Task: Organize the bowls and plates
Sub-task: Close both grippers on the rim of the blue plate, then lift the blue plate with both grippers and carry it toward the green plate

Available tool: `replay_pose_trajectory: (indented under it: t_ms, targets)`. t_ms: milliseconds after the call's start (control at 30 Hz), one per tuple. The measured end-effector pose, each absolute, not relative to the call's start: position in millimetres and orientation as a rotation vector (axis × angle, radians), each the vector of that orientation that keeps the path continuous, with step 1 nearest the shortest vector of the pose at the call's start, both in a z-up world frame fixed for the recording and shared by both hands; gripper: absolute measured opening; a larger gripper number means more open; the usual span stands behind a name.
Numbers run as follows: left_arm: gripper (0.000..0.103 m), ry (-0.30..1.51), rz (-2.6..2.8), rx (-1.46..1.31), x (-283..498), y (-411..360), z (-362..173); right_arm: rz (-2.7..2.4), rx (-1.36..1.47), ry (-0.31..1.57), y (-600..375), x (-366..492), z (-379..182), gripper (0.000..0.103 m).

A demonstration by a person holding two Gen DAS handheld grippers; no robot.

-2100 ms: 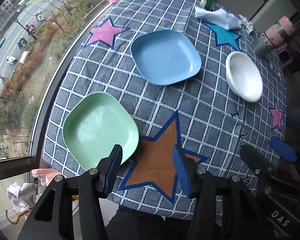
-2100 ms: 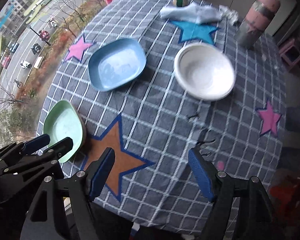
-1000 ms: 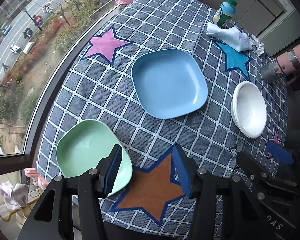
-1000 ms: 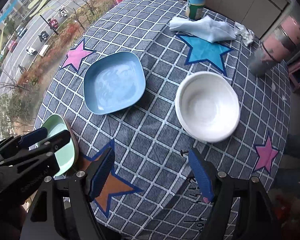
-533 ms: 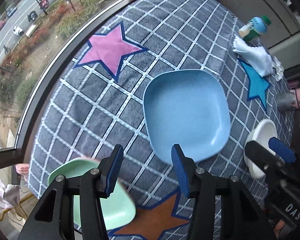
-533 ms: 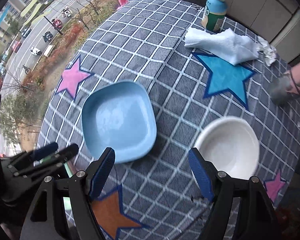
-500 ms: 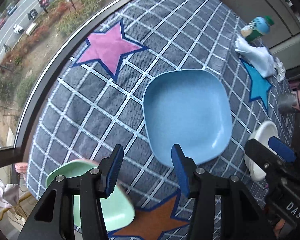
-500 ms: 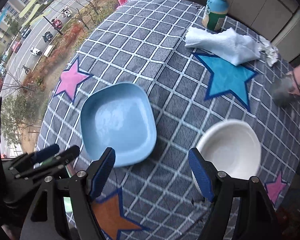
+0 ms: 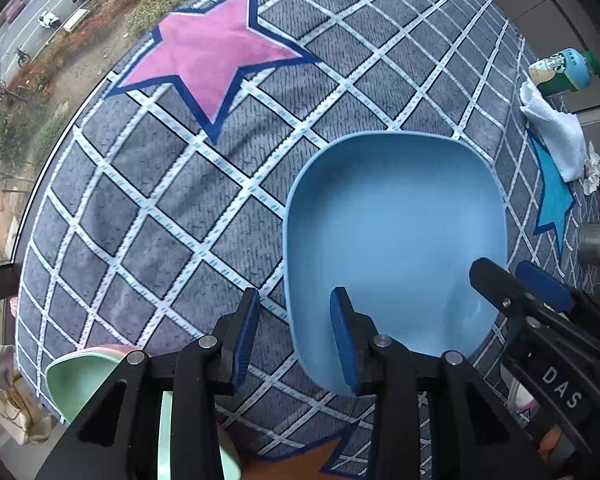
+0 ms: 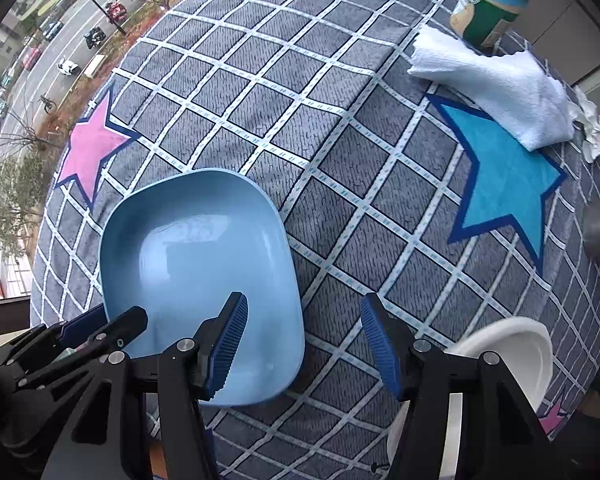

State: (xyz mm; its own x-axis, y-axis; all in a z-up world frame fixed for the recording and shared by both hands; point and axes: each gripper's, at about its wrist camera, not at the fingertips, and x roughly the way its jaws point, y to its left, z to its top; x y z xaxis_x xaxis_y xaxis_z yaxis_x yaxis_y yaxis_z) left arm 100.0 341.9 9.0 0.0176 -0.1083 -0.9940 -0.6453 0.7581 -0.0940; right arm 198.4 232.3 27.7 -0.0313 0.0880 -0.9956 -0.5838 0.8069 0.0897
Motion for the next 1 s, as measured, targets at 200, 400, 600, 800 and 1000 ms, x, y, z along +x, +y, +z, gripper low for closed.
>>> replay_pose_trajectory:
  t_ms: [200,400,600,800,1000]
  targets:
    - [0.029,1.479,0.459,-0.627,112,335,10,0.596,-0.447,1.530,244,199,13,0.025]
    - [0.017,1.473,0.461,-0.661,108,344,11,0.597,-0.413,1.536,246,193,12,0.019]
    - [0.012,1.456,0.433,-0.679,80,358,23,0.592,-0.412,1.547,229,185,21,0.014]
    - [0.009,1.455,0.403,-0.639,46,345,42,0.564,-0.336,1.554,203,149,35,0.014]
    - [0.009,1.481,0.354,-0.583,0,309,51,0.545,-0.305,1.561,166,102,42,0.014]
